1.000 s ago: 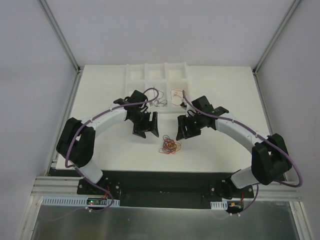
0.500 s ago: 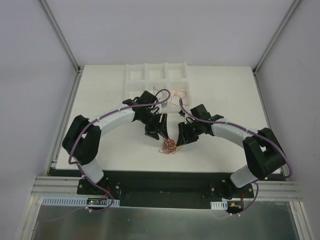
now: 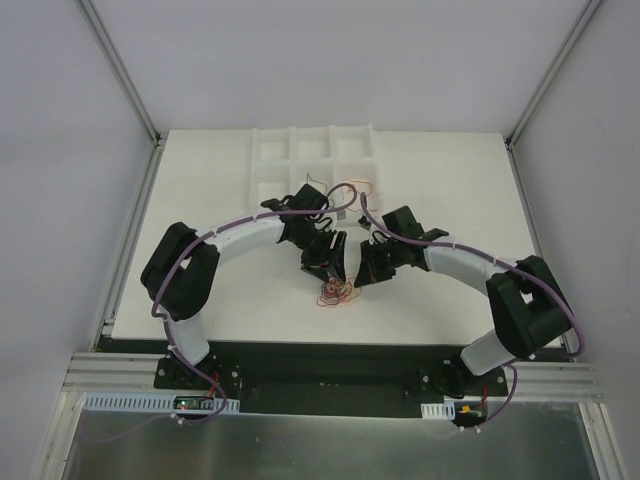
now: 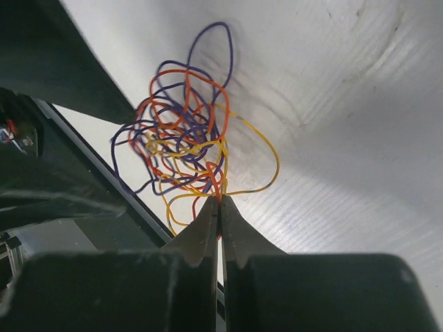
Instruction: Untangle the cables
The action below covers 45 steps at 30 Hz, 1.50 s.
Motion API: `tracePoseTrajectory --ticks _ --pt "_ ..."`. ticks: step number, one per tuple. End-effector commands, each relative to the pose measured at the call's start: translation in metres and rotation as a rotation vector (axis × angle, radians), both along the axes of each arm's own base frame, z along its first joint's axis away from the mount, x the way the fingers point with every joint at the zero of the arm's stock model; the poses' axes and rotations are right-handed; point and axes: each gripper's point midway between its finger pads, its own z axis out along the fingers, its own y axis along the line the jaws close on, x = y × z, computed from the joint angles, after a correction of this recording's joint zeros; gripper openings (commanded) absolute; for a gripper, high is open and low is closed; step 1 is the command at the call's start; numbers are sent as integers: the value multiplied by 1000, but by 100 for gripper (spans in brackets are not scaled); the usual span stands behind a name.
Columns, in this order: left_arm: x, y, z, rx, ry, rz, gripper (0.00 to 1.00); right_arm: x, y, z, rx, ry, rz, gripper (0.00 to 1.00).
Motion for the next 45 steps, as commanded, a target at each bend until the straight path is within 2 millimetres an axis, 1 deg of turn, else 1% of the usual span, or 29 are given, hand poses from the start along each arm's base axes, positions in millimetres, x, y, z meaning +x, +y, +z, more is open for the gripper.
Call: tracePoseTrajectory --ticks 1,4,7,8,9,11,15,19,21,22,25,28,29,31,34,37,38,40,41,42,43,45 --pt "-4 -7 0 -26 23 -31 52 8 8 31 77 -68 8 1" --pt "-10 -5 -6 -13 49 -39 51 10 11 37 88 -64 -12 0" --pt "-17 2 -15 30 85 -47 51 15 13 44 96 -75 -23 0" --pt "-20 5 -19 44 103 -51 49 16 13 46 95 -79 -25 0" --pt "-23 7 -22 56 119 -55 47 18 13 47 91 -84 -27 0" --pt "-29 14 -30 91 139 -57 39 19 11 47 73 -86 -36 0" --pt "-36 30 -37 149 130 -53 27 24 4 47 23 -112 -53 1" --pt "-42 42 -42 186 115 -53 18 37 -19 34 -138 -135 -127 0" --pt "-43 46 -45 201 104 -62 8 43 -32 28 -222 -167 -133 0" --pt "-43 49 -47 217 100 -65 0 46 -39 26 -264 -176 -152 0" --pt "-37 61 -51 286 64 -55 0 51 -55 23 -358 -196 -189 0" --pt "-28 77 -49 370 3 -27 0 56 -71 20 -441 -213 -231 0" --pt "-24 82 -47 387 -21 -16 0 58 -80 19 -488 -224 -249 1" --pt "-19 88 -43 407 -61 -1 0 59 -93 14 -562 -223 -272 6" --pt "-11 98 -34 442 -128 33 0 61 -107 9 -648 -221 -295 9" --pt "-3 107 -26 475 -192 68 0 62 -111 9 -677 -222 -303 7" --pt "0 112 -23 490 -217 86 0 64 -116 9 -705 -232 -313 6" --pt "8 128 -17 555 -279 137 0 66 -129 11 -771 -236 -335 4" --pt "9 130 -12 550 -286 145 0 66 -129 12 -769 -233 -332 5" --pt "7 126 -8 502 -276 131 0 65 -124 11 -739 -222 -321 5" --pt "6 114 -1 411 -256 105 0 62 -114 11 -679 -208 -302 7" --pt "-2 84 14 226 -196 18 1 59 -89 15 -533 -202 -266 7"
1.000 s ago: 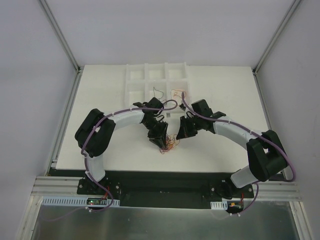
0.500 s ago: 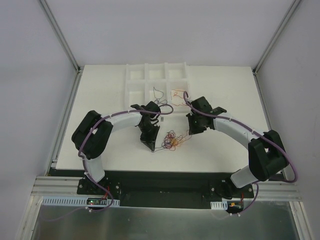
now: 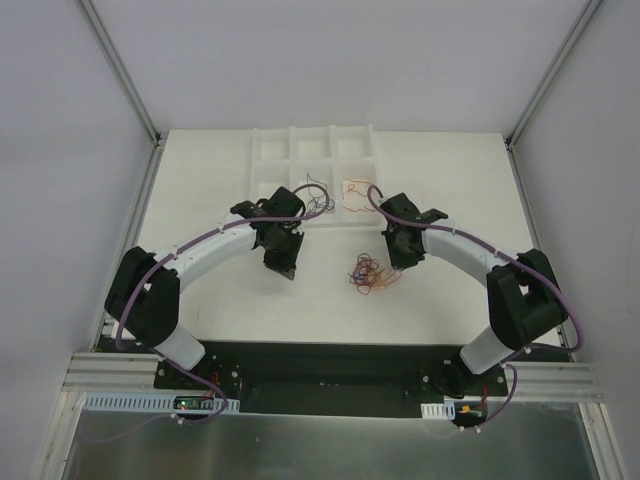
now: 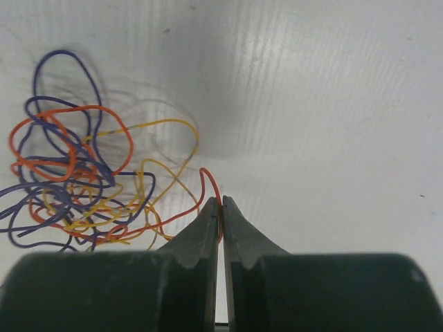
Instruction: Untangle the cables
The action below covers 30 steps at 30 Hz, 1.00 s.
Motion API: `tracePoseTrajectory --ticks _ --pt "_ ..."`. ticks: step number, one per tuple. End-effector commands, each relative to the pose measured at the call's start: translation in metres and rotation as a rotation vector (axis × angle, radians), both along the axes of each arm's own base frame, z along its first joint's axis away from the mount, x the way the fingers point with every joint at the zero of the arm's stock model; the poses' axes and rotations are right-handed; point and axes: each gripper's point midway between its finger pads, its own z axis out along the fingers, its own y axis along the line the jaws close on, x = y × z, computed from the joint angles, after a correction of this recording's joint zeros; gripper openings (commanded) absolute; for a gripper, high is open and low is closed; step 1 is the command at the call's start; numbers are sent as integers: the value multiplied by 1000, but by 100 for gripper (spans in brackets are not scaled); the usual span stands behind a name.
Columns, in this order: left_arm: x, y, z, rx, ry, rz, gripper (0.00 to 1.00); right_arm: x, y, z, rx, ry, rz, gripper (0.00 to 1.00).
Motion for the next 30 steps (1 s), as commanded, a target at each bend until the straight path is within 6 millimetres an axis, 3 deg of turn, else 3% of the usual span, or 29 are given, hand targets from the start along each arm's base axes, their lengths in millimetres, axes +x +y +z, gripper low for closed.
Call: tracePoseTrajectory --ticks 1,4,6,10,19,26,30 --pt "-9 -35 30 -248 84 -120 13 1 35 20 206 -26 66 6" --pt "-7 -64 44 -373 165 -123 51 -3 61 29 355 -19 126 5" --pt "-1 -79 49 -426 196 -105 62 -6 72 31 412 1 147 5" --pt "7 -104 50 -465 278 -62 71 -12 82 32 465 32 162 4" --pt "31 -93 0 -271 263 125 65 -15 88 41 529 17 120 3" --pt "55 -105 -6 -256 221 131 65 -20 86 41 536 15 106 2" --pt "47 -104 -17 -230 238 110 42 -21 79 43 511 -2 97 2"
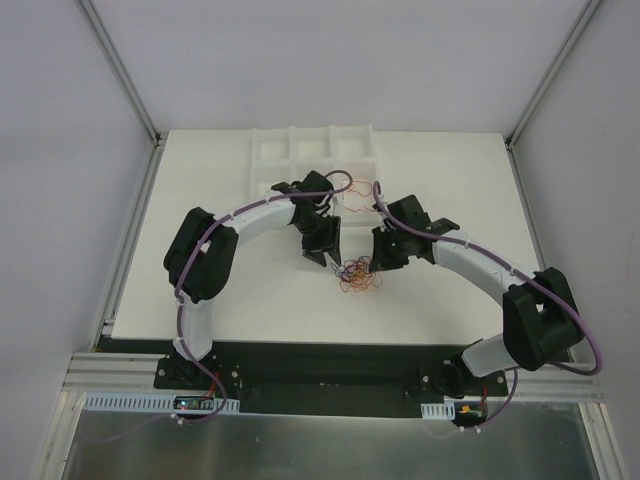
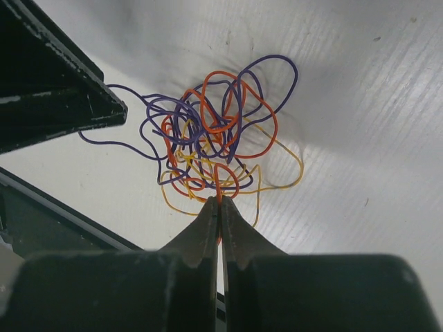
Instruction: Untangle the cables
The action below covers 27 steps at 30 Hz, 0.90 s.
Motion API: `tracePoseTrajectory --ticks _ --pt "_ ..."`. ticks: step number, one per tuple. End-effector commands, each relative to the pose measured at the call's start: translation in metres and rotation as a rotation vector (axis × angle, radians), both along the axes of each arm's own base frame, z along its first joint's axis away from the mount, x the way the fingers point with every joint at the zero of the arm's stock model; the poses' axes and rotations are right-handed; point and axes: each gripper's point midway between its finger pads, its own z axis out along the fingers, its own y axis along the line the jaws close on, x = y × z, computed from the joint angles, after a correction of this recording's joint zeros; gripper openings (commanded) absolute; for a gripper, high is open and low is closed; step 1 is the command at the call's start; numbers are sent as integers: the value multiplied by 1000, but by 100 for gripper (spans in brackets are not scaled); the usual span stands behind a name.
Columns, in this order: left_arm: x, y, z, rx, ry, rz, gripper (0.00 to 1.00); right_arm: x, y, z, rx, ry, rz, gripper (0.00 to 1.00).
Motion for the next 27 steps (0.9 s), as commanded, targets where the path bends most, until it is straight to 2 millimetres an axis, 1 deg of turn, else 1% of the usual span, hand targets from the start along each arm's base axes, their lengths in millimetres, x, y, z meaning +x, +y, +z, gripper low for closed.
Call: tracePoseTrajectory --ticks 1,2,4,6,7,8,9,11,13,16,18,19,20,22,23,24,25,26,27 --pt "-4 0 -6 33 -10 -17 34 3 -4 17 3 -57 -23 2" --pt "-9 0 -7 29 1 -32 27 4 -6 18 -8 -65 -28 2" --pt "-17 5 -9 30 12 -43 18 7 -9 21 -23 -81 -38 1" --pt "-25 9 -8 27 19 -51 11 8 -10 22 -28 -85 -46 1" --pt "-27 11 -6 22 18 -55 11 8 -10 22 -28 -81 -48 1" --pt "-29 11 -4 13 16 -59 13 8 -9 22 -24 -80 -49 1" --pt "-30 10 -2 -1 18 -63 17 8 -8 22 -16 -77 -49 1" --pt "-33 5 0 -34 29 -73 31 9 -7 22 -12 -79 -51 1" --pt "-35 1 0 -55 46 -81 38 10 -10 22 -29 -87 -51 1" --pt "-35 -1 -4 -55 64 -81 38 11 -15 24 -56 -100 -46 0" --pt "-34 -2 -7 -47 68 -74 36 10 -15 25 -49 -101 -48 0" --pt "-32 -1 -8 -42 62 -72 33 9 -14 24 -43 -97 -52 0" --pt "-30 0 -9 -29 51 -70 26 8 -15 23 -40 -95 -60 0" --pt "-28 8 -14 17 18 -63 11 8 -17 22 -47 -98 -79 0" --pt "-26 16 -17 58 -2 -63 4 9 -22 21 -71 -105 -94 0" --pt "-24 27 -21 117 -27 -61 0 10 -31 20 -115 -114 -116 0" --pt "-20 45 -25 212 -65 -56 0 13 -42 21 -164 -131 -150 0" --pt "-17 63 -28 303 -104 -51 0 18 -59 21 -252 -161 -202 1" --pt "-14 82 -27 383 -145 -36 0 20 -73 23 -313 -175 -244 0"
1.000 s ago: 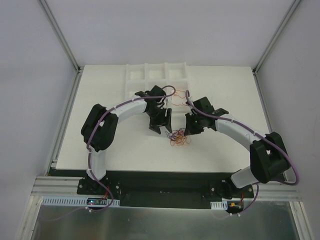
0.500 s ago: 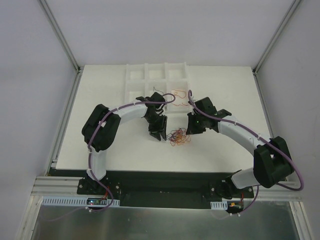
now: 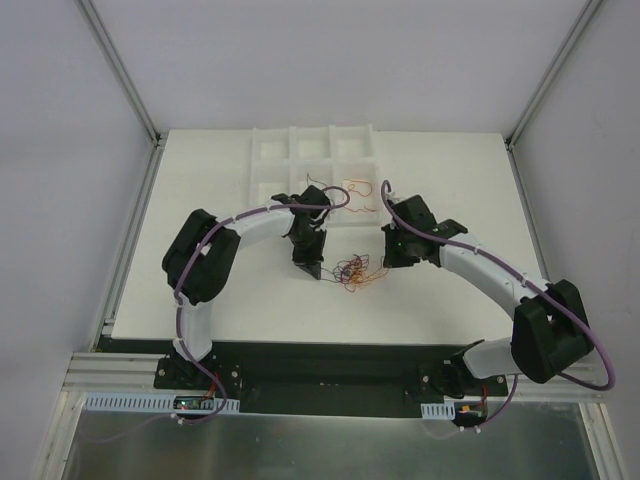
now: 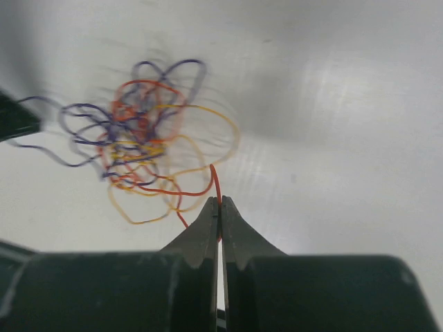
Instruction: Untangle the cables
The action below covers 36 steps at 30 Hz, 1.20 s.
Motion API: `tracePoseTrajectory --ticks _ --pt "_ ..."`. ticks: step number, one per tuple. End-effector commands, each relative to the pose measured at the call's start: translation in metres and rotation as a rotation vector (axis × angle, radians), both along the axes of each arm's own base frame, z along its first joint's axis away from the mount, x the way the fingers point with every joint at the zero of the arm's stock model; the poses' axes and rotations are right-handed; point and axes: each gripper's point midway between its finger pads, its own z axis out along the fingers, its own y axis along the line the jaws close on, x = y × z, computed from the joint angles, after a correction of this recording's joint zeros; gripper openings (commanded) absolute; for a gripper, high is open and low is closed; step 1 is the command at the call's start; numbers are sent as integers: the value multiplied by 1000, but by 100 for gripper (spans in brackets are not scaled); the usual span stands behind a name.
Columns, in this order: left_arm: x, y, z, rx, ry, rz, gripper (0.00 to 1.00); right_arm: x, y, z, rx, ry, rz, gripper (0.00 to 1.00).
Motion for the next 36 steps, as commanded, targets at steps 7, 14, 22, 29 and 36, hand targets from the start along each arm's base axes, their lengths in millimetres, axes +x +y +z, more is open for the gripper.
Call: tracePoseTrajectory --ticks 7,14,22,29,36 --pt "7 191 39 596 -345 311 0 12 -128 32 -532 -192 -425 0" --pt "8 265 111 646 -551 538 0 8 -175 57 -593 -260 -588 0" --pt "3 304 162 685 -647 664 0 12 -197 80 -523 -268 -633 1" --pt "-16 353 175 878 -643 783 0 1 -238 86 -543 -201 -806 0" --pt "-25 369 196 928 -654 903 0 -4 -260 85 -604 -146 -881 0"
